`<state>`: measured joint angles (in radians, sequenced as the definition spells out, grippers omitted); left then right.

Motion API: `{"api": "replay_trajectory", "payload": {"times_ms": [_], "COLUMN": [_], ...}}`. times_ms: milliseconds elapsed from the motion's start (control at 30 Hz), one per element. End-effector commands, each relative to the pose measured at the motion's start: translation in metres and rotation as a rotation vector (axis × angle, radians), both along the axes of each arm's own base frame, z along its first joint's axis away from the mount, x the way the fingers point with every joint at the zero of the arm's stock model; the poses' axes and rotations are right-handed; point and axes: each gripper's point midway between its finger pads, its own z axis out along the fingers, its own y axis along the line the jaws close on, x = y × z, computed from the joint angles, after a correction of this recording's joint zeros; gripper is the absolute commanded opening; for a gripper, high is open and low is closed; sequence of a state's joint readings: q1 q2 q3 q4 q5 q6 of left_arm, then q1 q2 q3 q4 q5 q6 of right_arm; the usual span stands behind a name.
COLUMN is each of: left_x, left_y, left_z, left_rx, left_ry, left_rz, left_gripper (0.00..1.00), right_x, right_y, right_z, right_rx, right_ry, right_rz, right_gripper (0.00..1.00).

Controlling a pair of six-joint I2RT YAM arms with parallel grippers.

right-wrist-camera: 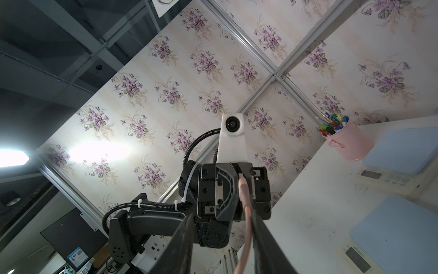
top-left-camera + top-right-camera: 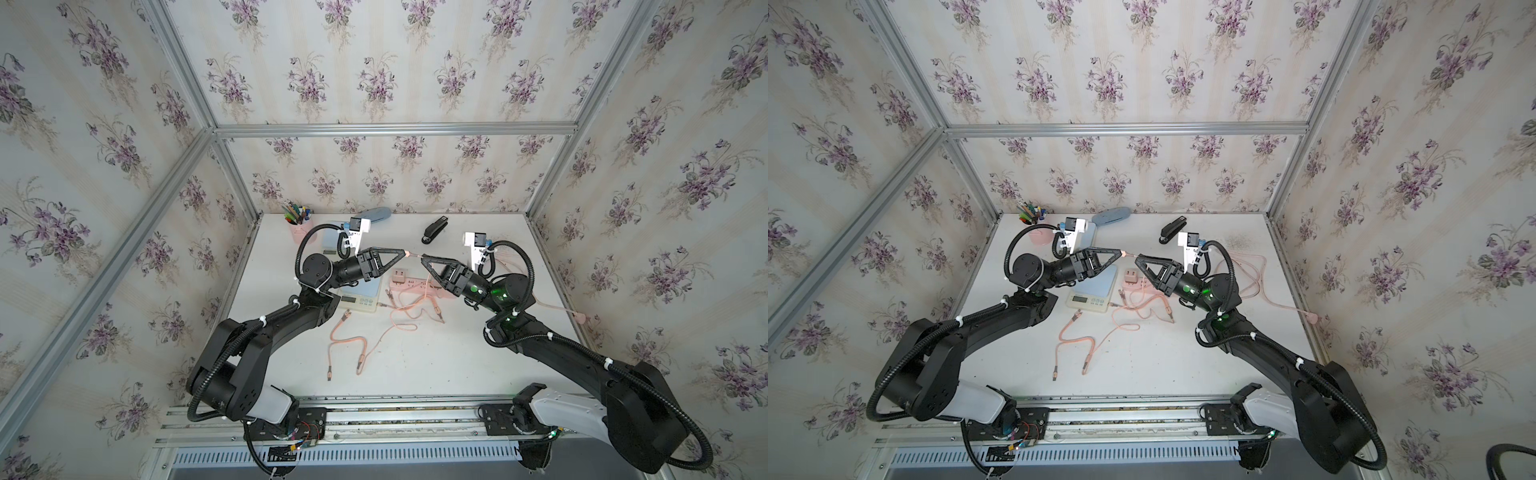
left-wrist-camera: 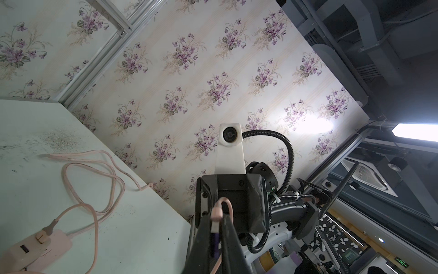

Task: Charge the electronic scale
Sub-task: Pick up the charging cable from the center of the board.

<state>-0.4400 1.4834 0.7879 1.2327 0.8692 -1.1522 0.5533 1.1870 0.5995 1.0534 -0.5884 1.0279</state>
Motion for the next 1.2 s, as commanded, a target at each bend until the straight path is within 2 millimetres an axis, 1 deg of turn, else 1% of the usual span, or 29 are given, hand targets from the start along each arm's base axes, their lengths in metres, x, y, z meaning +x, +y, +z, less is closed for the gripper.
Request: {"api": "replay_trajectory", "payload": {"times_ms": [0,133,267,400,500,633,700,733,767,833,900,1000,1033,1100,1167], "left_x": [-0.002,-0.003,-0.005,-0.005,-0.006,-0.005,-0.004,-0.011,-0.011,-0.012,-0.012,-0.011,-0.011,-0.010,-0.007], "left_y": [-0.001,-0.001,-0.001,0.000,0.001,0.001,0.000,0.004,0.004,0.004,0.004,0.005,0.005,0.006,0.011], "left_z": [0.000,0.000,0.002,0.003,0.006,0.004,0.001,0.012,0.012,0.012,0.010,0.006,0.004,0.000,-0.007], "left_rx": [0.011,0.031,0.033,0.030,0.025,0.036,0.043,0.031,0.032,0.037,0.048,0.079,0.098,0.145,0.218], "left_ry": [-0.010,-0.017,-0.018,-0.018,-0.019,-0.017,-0.010,-0.039,-0.038,-0.040,-0.045,-0.058,-0.061,-0.069,-0.090], "left_rz": [-0.005,-0.001,-0.003,0.005,0.011,0.016,0.019,0.021,0.022,0.022,0.027,0.043,0.051,0.076,0.119], "left_gripper": [0.00,0.00,0.00,0.00,0.00,0.00,0.00,0.00,0.00,0.00,0.00,0.00,0.04,0.27,0.47], "right_x": [-0.002,0.003,0.005,0.005,0.006,0.007,0.007,0.008,0.008,0.007,0.009,0.016,0.018,0.022,0.028], "right_y": [0.000,0.004,0.009,0.018,0.023,0.027,0.028,0.028,0.028,0.028,0.030,0.034,0.034,0.032,0.027], "right_z": [0.014,0.005,0.007,0.010,0.007,0.005,0.003,0.003,0.003,0.004,0.005,-0.002,-0.003,-0.008,-0.013], "right_rx": [0.051,0.045,0.046,0.037,0.032,0.031,0.031,0.032,0.032,0.032,0.024,-0.043,-0.071,-0.128,-0.204], "right_ry": [-0.010,0.025,0.016,0.008,0.017,0.023,0.029,0.030,0.031,0.025,0.028,0.073,0.075,0.092,0.098], "right_rz": [0.030,0.036,0.049,0.082,0.099,0.122,0.122,0.119,0.120,0.122,0.122,0.104,0.091,0.048,-0.022], "right_gripper": [0.35,0.35,0.34,0.34,0.33,0.25,0.24,0.22,0.20,0.11,0.00,0.00,0.00,0.00,0.00]}}
